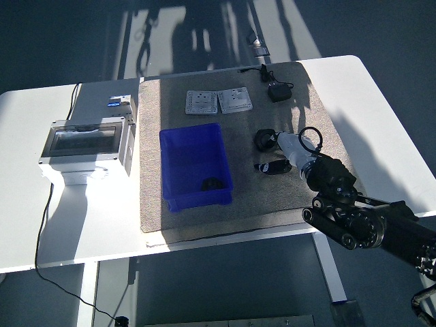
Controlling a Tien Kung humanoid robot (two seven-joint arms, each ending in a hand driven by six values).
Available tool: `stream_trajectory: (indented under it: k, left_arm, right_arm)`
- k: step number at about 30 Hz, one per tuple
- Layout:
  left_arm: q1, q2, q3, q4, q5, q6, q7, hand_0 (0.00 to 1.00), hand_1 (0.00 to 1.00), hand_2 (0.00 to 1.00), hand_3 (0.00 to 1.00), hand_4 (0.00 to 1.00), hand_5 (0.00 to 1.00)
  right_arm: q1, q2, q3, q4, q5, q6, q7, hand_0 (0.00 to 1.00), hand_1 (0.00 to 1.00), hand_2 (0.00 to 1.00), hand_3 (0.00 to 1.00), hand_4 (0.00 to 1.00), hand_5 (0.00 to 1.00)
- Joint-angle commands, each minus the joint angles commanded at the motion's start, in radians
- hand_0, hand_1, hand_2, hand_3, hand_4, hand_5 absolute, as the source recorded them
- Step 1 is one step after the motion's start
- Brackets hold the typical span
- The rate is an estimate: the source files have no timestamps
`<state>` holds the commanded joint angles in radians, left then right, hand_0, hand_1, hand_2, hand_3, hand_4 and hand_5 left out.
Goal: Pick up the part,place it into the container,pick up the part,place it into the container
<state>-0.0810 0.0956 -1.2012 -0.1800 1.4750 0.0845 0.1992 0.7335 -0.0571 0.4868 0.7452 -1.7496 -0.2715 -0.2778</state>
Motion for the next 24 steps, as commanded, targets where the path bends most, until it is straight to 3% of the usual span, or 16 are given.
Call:
stream_trajectory:
  k: [3, 4, 9, 10, 15, 16, 24]
  left_arm:
    - [0.000, 0.000, -0.001, 0.000, 0.002, 0.001, -0.001, 0.609, 0.304, 0.516, 0.617, 0.653, 0.824]
    - [0.000, 0.000, -0.001, 0.000, 0.002, 0.001, -0.001, 0.608, 0.304, 0.515, 0.617, 0.653, 0.824]
    - [0.000, 0.000, 0.000, 0.000, -0.001, 0.003, -0.003, 0.608, 0.304, 0.515, 0.617, 0.653, 0.824]
    - [0.000, 0.000, 0.000, 0.000, -0.001, 0.003, -0.003, 0.607, 0.302, 0.514, 0.616, 0.653, 0.825]
    - [-0.001, -0.002, -0.001, 0.000, 0.007, 0.004, -0.003, 0.607, 0.302, 0.514, 0.616, 0.653, 0.825]
    - [-0.001, -0.003, -0.001, 0.000, 0.007, 0.005, -0.004, 0.608, 0.302, 0.514, 0.617, 0.651, 0.827]
    - [0.001, -0.006, 0.001, 0.000, 0.007, 0.006, -0.004, 0.608, 0.302, 0.514, 0.617, 0.652, 0.829]
  right_arm:
    - [-0.001, 0.000, -0.004, -0.001, -0.005, -0.021, 0.006, 0.896, 0.799, 0.812, 0.816, 0.868, 0.446]
    - [-0.001, 0.000, -0.006, -0.001, -0.008, -0.028, 0.008, 0.859, 0.750, 0.734, 0.689, 0.824, 0.429]
    - [-0.007, 0.001, -0.019, 0.009, -0.040, -0.071, 0.023, 0.859, 0.750, 0.734, 0.689, 0.824, 0.429]
    - [-0.008, 0.002, -0.024, 0.013, -0.048, -0.083, 0.026, 0.789, 0.652, 0.578, 0.516, 0.649, 0.163]
    - [-0.015, 0.007, -0.051, 0.019, -0.063, -0.114, 0.040, 0.789, 0.652, 0.578, 0.516, 0.649, 0.163]
    - [-0.017, 0.008, -0.057, 0.019, -0.061, -0.121, 0.045, 0.747, 0.556, 0.445, 0.400, 0.638, 0.035]
    - [-0.028, 0.012, -0.081, 0.012, -0.053, -0.153, 0.066, 0.727, 0.520, 0.410, 0.387, 0.616, 0.002]
